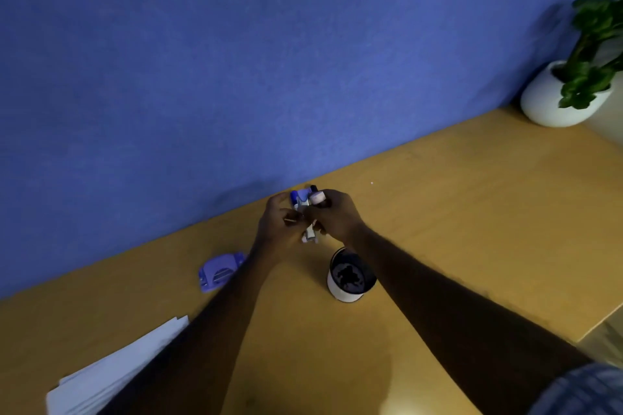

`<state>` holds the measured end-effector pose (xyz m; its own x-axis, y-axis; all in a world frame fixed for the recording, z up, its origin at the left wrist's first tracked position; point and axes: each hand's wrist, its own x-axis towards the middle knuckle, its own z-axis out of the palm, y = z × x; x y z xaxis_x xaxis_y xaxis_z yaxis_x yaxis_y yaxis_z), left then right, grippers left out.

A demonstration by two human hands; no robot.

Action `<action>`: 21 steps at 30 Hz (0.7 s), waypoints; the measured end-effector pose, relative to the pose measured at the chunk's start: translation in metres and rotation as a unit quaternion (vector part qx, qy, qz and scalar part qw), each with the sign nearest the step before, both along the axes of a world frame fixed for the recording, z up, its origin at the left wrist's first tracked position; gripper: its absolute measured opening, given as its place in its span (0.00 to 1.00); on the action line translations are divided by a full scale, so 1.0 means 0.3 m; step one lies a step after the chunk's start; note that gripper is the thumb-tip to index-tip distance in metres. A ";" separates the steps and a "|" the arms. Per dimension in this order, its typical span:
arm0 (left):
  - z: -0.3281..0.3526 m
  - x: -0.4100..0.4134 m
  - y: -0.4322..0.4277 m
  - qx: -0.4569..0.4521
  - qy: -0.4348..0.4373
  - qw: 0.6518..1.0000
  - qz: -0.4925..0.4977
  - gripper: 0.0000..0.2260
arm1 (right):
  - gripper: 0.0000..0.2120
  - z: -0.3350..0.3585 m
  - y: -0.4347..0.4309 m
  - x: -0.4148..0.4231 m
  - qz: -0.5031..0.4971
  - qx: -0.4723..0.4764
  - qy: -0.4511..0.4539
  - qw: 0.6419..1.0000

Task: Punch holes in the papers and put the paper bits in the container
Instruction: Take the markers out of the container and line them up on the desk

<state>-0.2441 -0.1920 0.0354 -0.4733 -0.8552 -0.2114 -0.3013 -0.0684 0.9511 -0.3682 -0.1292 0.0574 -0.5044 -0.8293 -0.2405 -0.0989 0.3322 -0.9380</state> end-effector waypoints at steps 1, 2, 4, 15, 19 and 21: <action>-0.002 -0.026 -0.009 0.005 0.003 1.000 -0.012 0.24 | 0.07 -0.011 -0.010 -0.026 -0.004 0.007 0.007 1.000; -0.009 -0.053 -0.019 0.012 0.006 1.000 -0.024 0.24 | 0.07 -0.025 -0.020 -0.050 -0.010 0.014 0.013 1.000; -0.038 -0.097 -0.038 0.029 -0.006 0.999 -0.042 0.26 | 0.09 -0.055 -0.037 -0.099 -0.036 0.025 0.017 0.999; -0.188 -0.097 -0.125 -0.012 -0.129 0.991 0.022 0.14 | 0.10 -0.257 -0.148 -0.296 -0.037 0.147 0.255 0.955; -0.216 -0.111 -0.140 -0.016 -0.140 0.989 0.033 0.13 | 0.14 -0.292 -0.205 -0.301 -0.025 0.193 0.327 0.925; -0.230 -0.115 -0.146 -0.023 -0.142 0.989 0.045 0.12 | 0.16 -0.303 -0.232 -0.301 -0.025 0.202 0.357 0.912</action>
<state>-0.2786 -0.2359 -0.0337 -0.3223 -0.9027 -0.2850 -0.5520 -0.0653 0.8313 -0.4585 -0.1987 -0.0336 -0.6869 -0.7172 -0.1174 -0.6114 0.6575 -0.4403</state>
